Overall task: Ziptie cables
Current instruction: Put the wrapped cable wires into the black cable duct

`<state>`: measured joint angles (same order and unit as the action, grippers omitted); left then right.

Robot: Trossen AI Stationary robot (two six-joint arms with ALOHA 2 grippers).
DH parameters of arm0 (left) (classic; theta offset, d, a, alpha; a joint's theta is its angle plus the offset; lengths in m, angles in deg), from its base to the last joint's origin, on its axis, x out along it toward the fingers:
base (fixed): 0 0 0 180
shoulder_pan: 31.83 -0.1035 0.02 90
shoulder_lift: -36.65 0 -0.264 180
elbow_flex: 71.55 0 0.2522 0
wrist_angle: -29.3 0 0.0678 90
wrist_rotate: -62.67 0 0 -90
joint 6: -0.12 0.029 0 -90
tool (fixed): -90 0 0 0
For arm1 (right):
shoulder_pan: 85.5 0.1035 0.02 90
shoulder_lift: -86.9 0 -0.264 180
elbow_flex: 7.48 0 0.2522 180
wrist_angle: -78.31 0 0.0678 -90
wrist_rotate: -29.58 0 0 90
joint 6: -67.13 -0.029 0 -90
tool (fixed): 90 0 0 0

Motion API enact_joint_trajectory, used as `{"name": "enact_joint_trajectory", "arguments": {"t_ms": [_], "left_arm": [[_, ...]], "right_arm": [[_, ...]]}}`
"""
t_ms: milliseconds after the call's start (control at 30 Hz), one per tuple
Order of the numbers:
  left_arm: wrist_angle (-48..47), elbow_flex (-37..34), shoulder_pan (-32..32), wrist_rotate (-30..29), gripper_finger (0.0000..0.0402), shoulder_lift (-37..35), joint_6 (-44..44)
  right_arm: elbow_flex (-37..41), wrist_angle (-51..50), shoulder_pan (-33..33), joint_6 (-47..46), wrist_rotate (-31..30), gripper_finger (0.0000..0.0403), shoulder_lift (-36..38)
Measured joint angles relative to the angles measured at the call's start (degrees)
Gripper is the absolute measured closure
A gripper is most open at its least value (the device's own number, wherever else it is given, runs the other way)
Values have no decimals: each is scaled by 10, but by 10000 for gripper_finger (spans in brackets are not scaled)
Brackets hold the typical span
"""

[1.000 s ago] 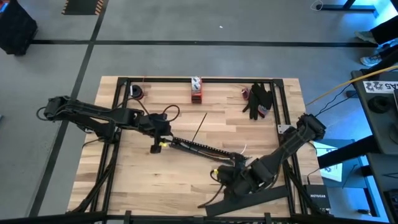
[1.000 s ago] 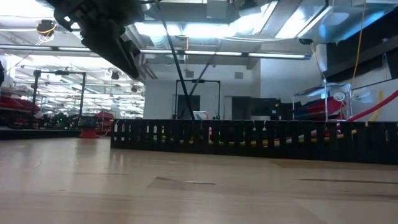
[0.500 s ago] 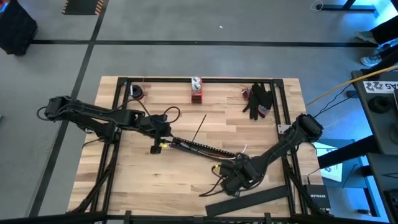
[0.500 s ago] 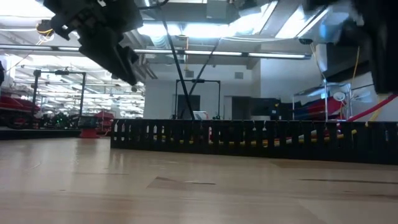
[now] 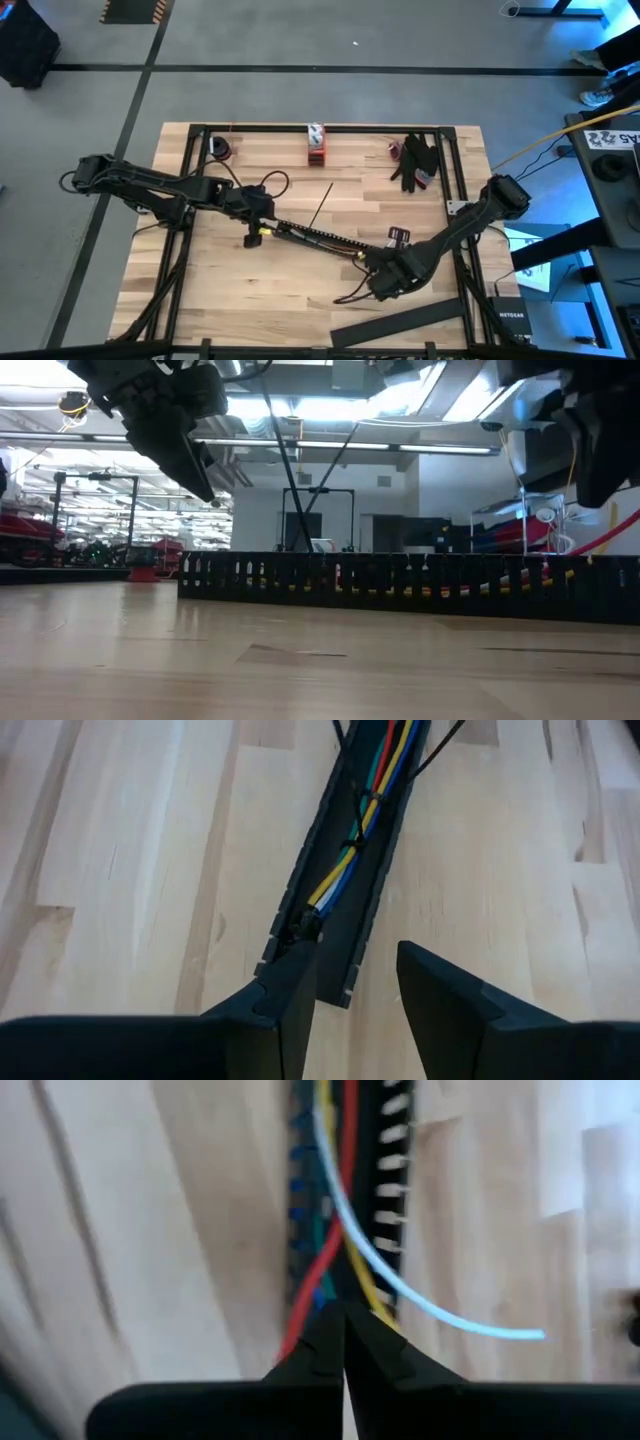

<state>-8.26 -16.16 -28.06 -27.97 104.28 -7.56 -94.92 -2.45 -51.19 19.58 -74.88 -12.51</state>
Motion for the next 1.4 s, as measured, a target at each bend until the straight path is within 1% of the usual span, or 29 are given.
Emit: {"name": "enact_joint_trajectory", "arguments": {"t_ms": [67,100,200,267,367,500,600,700,800,933,1033,1133,1300,1400], "left_arm": [[0,0,0,0,266,0,-10],[1,0,0,0,266,0,-14],[0,0,0,0,266,0,-32],[0,0,0,-1,266,0,-44],[3,0,0,-2,266,0,-59],[3,0,0,-12,266,0,-72],[3,0,0,-13,266,0,-82],[3,0,0,-15,266,0,-87],[3,0,0,-22,266,0,-87],[4,0,0,-26,266,0,-87],[2,0,0,-28,266,0,-87],[3,0,0,-28,266,0,-87],[3,0,0,-28,266,0,-85],[3,0,0,-28,266,0,-85]], "right_arm": [[27,17,-3,0,8,402,9],[44,30,-4,0,23,402,10],[90,106,-2,1,52,402,20],[109,133,-2,-1,61,402,29],[112,113,-2,-4,58,402,31],[95,64,-2,7,46,402,43],[79,80,0,15,45,402,70],[78,136,8,26,44,402,88],[78,131,15,32,44,402,89],[108,141,14,25,54,402,81],[135,134,13,-1,57,402,81],[141,94,13,-16,43,402,81],[140,90,13,-16,16,402,82],[153,112,13,-18,11,402,82]]}}
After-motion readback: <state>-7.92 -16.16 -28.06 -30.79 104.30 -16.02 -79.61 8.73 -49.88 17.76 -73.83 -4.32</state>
